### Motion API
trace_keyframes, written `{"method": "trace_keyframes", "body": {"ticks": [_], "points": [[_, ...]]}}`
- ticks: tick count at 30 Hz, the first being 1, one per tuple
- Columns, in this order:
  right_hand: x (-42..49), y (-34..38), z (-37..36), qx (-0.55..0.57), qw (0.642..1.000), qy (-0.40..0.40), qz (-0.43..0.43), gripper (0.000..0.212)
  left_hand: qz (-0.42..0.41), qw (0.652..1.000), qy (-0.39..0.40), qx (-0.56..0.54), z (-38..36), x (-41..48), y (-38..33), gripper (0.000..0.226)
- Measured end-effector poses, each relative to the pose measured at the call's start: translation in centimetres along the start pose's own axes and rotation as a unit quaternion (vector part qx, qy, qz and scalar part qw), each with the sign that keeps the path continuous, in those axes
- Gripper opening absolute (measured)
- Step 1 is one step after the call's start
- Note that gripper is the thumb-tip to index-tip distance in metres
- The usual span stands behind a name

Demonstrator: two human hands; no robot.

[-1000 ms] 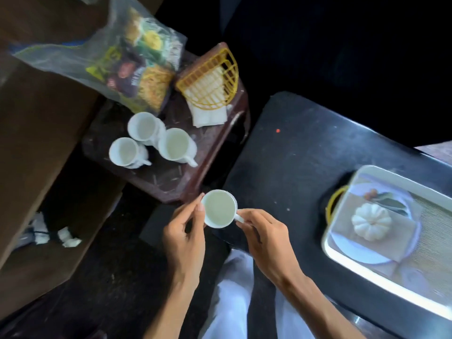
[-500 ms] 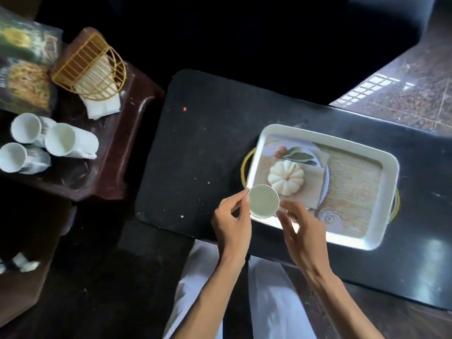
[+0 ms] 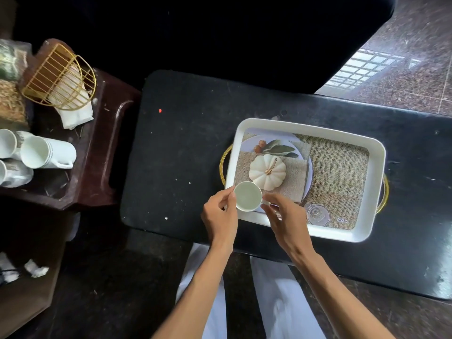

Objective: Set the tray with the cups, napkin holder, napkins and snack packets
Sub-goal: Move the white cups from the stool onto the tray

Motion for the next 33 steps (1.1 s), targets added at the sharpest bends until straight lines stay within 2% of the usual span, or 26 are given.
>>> {"method": "trace_keyframes", "body": {"ticks": [6, 16, 21, 26, 33], "points": [[-0.3, -0.3, 0.0, -0.002, 1.0, 0.005, 0.006, 0.019, -0.003, 1.0, -0.009, 0.021, 0.0, -0.1, 0.2, 0.019], [-0.3, -0.1, -0.5, -0.003, 1.0, 0.013, -0.003, 0.018, 0.003, 0.999, 0.025, 0.031, 0.6, 0.5, 0.5, 0.017], [-1.1, 1.9, 0.6, -0.042, 0.998, -0.025, 0.038, 0.035, -0.015, 0.999, 0.042, 0.017, 1.9, 1.4, -0.8, 0.017], [-1.4, 6.8, 0.2, -0.013, 0.994, -0.09, 0.064, 0.036, -0.033, 0.998, 0.021, -0.038, 6.6, 3.8, -2.7, 0.019], [-0.5, 15.4, -7.5, 0.041, 0.993, -0.028, 0.105, 0.033, -0.057, 0.991, -0.076, -0.098, 18.5, 9.7, -5.3, 0.019]]}}
Point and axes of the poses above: each hand's wrist, its own x-axis towards the middle knuckle, its own z-axis out of the back of the hand, y = z × x, the point moved 6 cm from there along x, towards the middle knuckle, and after that the axes turned 11 degrees about -y, right-handed, at the moved point
